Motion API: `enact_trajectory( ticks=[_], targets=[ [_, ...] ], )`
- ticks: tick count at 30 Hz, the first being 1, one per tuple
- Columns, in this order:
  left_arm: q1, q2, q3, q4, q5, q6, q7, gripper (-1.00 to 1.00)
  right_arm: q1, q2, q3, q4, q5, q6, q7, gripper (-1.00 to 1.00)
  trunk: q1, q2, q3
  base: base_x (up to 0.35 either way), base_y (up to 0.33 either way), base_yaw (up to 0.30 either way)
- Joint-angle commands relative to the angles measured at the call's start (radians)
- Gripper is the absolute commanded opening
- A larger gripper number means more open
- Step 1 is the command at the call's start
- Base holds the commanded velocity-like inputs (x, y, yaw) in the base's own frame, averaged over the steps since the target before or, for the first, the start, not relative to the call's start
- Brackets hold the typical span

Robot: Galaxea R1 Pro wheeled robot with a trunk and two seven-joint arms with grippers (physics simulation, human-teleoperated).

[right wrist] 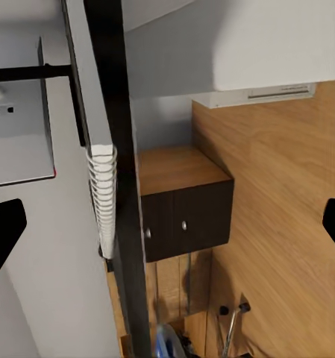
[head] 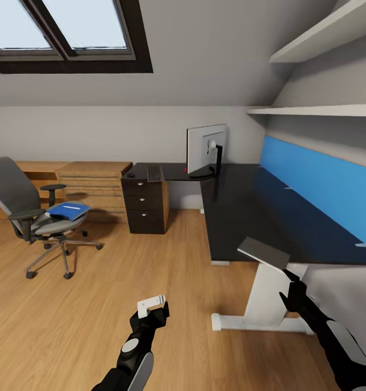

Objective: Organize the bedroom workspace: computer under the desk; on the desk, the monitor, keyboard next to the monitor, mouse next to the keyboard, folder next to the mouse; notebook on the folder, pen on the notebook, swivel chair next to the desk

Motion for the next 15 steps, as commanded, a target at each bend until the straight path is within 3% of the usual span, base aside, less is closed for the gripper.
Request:
enact_trajectory(
  ticks=[1, 15],
  targets=[
    [-0.001, 0.0, -0.002, -0.001, 0.006, 0.003, 0.007, 1.0, -0.001, 0.0, -0.002, 0.001, -0.003, 0.006, 0.001, 1.0, 0.004, -0.008, -0.004, 0.0, 0.0, 0.0],
    [-0.001, 0.002, -0.008, 0.018, 0.006, 0.0, 0.006, 1.0, -0.001, 0.0, -0.002, 0.0, 0.002, 0.006, 0.001, 1.0, 0.012, -0.022, -0.01, 0.003, 0.0, 0.0]
  ],
)
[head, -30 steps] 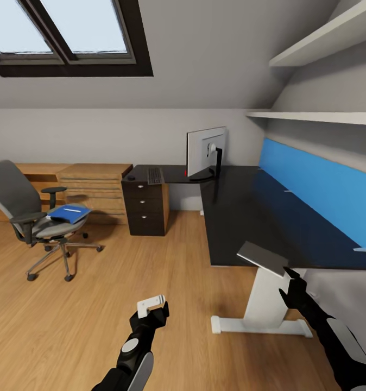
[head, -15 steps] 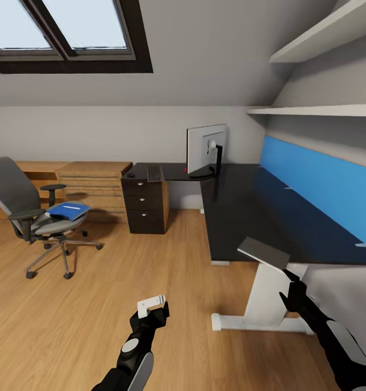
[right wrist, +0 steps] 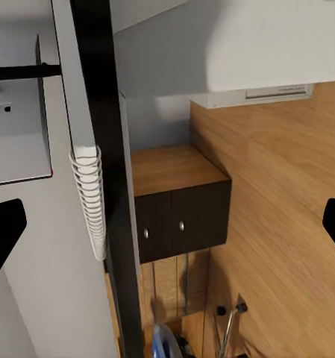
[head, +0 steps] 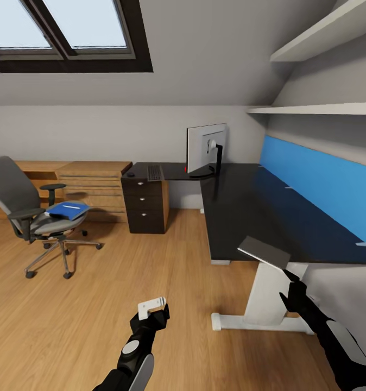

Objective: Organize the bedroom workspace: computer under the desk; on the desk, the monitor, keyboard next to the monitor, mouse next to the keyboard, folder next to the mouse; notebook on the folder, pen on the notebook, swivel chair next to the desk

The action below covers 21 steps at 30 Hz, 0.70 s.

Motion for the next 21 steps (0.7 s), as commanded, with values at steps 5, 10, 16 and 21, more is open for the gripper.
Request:
enact_trajectory(
  ticks=[5, 10, 16, 21],
  targets=[
    [0.0, 0.0, -0.003, 0.012, 0.005, 0.003, 0.008, 1.0, -0.001, 0.0, -0.002, 0.001, -0.004, 0.006, 0.001, 1.0, 0.0, 0.0, -0.001, 0.162, 0.0, 0.0],
    [0.0, -0.001, -0.003, 0.015, 0.005, 0.003, 0.008, 1.0, -0.001, 0.0, -0.002, 0.001, -0.004, 0.006, 0.001, 1.0, 0.0, 0.0, -0.001, 0.082, 0.0, 0.0],
    [0.0, 0.0, -0.004, 0.017, 0.005, 0.003, 0.008, 1.0, -0.001, 0.0, -0.002, -0.002, -0.004, 0.006, 0.004, 1.0, -0.004, 0.007, 0.002, 0.01, 0.0, 0.0],
    [-0.001, -0.001, -0.004, 0.018, 0.005, 0.003, 0.008, 1.0, -0.001, 0.0, -0.002, -0.003, -0.004, 0.006, 0.005, 1.0, -0.015, 0.028, 0.012, 0.002, 0.0, 0.0]
  ],
)
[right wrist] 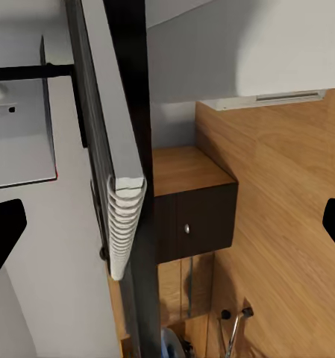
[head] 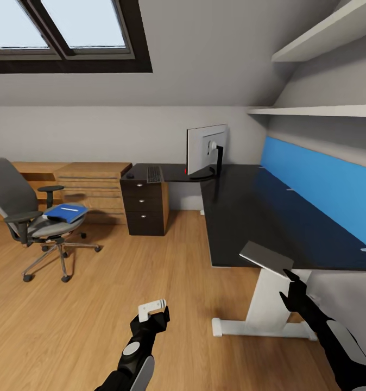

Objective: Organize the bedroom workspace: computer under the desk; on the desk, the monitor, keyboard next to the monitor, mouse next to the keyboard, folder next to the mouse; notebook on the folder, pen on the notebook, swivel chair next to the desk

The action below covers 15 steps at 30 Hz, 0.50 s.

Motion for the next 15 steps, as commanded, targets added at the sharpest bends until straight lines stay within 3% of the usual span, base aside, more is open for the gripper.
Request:
enact_trajectory(
  ticks=[1, 15],
  targets=[
    [-0.001, 0.0, -0.002, -0.001, 0.006, 0.003, 0.007, 1.0, -0.001, 0.0, -0.002, 0.0, -0.004, 0.006, 0.001, 1.0, 0.0, 0.0, -0.001, 0.0, 0.0, 0.0],
    [0.0, 0.0, -0.002, 0.007, 0.006, 0.003, 0.007, 1.0, -0.001, 0.0, 0.0, -0.002, -0.004, 0.007, 0.003, 1.0, 0.0, 0.0, -0.001, 0.039, 0.0, 0.0]
  ],
)
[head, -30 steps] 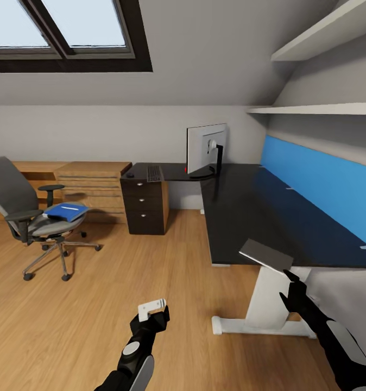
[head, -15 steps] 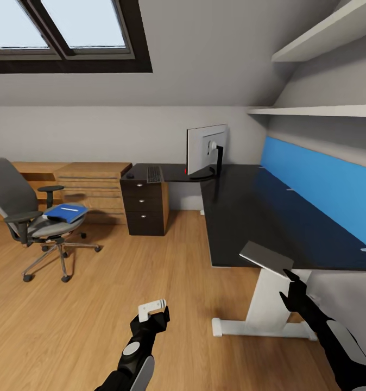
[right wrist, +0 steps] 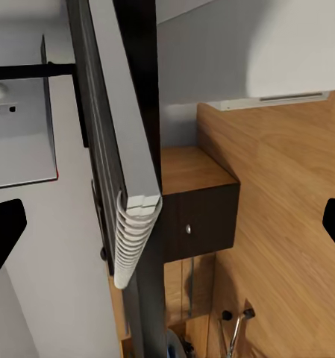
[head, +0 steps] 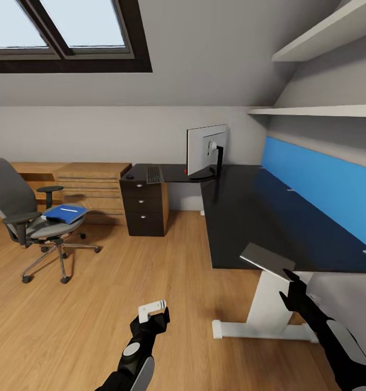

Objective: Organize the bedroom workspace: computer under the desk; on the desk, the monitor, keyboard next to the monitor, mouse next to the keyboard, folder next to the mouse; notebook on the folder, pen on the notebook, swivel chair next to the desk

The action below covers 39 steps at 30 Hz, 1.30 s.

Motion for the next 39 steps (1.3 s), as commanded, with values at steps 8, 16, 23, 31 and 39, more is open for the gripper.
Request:
enact_trajectory(
  ticks=[8, 16, 23, 31, 39],
  targets=[
    [-0.001, 0.0, -0.002, -0.001, 0.007, 0.003, 0.007, 1.0, -0.001, 0.0, -0.001, 0.0, -0.004, 0.006, 0.002, 1.0, 0.0, 0.0, -0.001, 0.008, 0.0, 0.0],
    [-0.001, 0.0, -0.002, 0.0, 0.007, 0.003, 0.008, 1.0, -0.001, 0.0, 0.0, 0.0, -0.003, 0.006, 0.002, 1.0, 0.0, 0.0, -0.001, 0.089, 0.0, 0.0],
    [-0.001, 0.0, -0.002, 0.006, 0.007, 0.003, 0.009, 1.0, -0.001, 0.0, -0.001, 0.0, 0.017, 0.007, 0.002, 1.0, 0.0, 0.0, -0.001, 0.021, 0.0, 0.0],
    [-0.001, 0.0, -0.005, 0.007, 0.007, 0.003, 0.009, 1.0, -0.001, 0.0, -0.001, 0.0, 0.039, 0.009, 0.002, 1.0, 0.0, 0.0, -0.001, 0.001, 0.0, 0.0],
    [-0.001, 0.0, -0.009, 0.008, 0.008, 0.003, 0.01, 1.0, -0.001, 0.0, -0.002, 0.0, 0.042, 0.011, 0.002, -1.0, 0.0, 0.0, -0.001, 0.0, 0.0, 0.0]
  ],
)
